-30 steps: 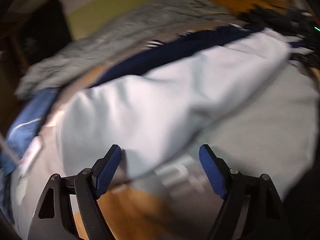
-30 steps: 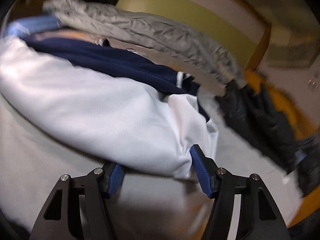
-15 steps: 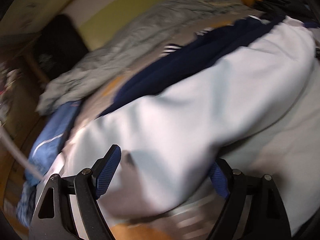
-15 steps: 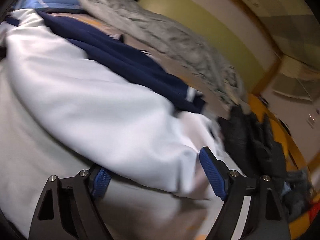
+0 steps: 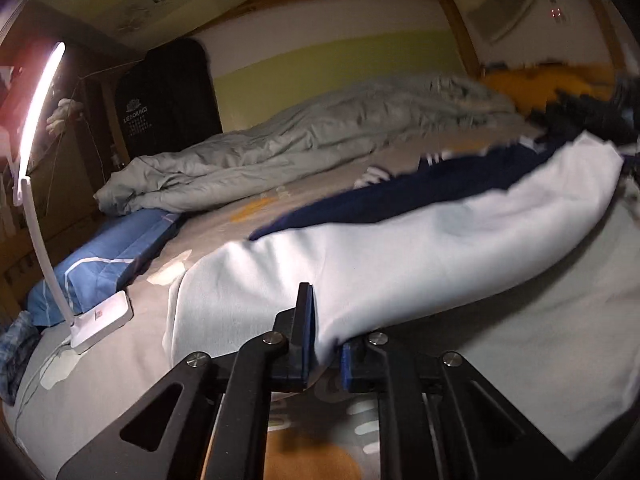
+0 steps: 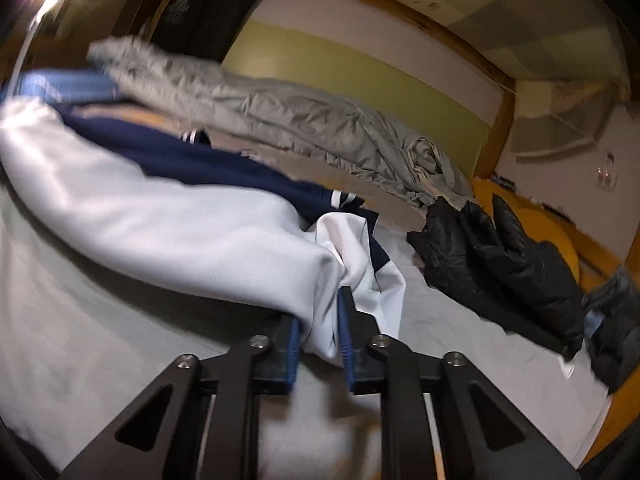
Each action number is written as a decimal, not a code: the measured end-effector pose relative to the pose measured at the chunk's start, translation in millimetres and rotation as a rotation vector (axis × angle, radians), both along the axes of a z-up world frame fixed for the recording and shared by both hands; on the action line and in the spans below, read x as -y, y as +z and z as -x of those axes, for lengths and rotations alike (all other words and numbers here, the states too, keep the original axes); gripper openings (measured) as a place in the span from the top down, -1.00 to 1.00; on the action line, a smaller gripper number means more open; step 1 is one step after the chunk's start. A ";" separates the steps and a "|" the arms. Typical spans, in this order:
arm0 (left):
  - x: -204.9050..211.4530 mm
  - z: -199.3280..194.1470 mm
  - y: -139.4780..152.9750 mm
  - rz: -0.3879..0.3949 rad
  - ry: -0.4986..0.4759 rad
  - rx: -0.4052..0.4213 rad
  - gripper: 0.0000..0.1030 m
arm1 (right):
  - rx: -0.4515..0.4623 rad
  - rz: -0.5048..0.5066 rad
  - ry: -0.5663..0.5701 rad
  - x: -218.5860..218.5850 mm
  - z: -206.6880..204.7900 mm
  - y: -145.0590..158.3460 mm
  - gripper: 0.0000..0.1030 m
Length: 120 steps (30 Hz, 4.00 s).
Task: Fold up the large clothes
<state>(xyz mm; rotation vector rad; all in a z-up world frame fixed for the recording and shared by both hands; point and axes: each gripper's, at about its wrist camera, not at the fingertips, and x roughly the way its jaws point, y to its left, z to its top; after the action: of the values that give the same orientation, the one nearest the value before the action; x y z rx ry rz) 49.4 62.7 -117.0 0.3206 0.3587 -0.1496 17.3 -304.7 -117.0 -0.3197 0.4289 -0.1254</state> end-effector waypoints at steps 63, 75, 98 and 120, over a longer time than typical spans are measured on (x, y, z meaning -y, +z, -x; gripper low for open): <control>12.4 -136.0 9.5 0.356 0.115 -0.127 -0.99 | -0.204 -1.115 -0.186 118.0 -111.4 -36.8 -0.33; -0.6 -133.8 9.2 0.423 0.132 -0.115 -0.99 | -0.077 -1.032 -0.233 105.1 -145.2 -30.8 -0.06; 31.1 -87.8 153.7 0.450 0.044 -0.040 -0.54 | -0.157 -0.429 0.016 -68.0 -161.5 75.3 0.60; 95.4 -151.7 28.8 0.396 -0.016 -0.451 -0.51 | -0.330 -1.023 -0.204 103.2 -177.7 -9.1 -0.67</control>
<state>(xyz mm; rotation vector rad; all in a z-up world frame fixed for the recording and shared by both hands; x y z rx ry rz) 201.1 -32.7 -88.2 -0.1084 0.7597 -0.3046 195.0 -407.9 -126.1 0.7223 0.7920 -0.0391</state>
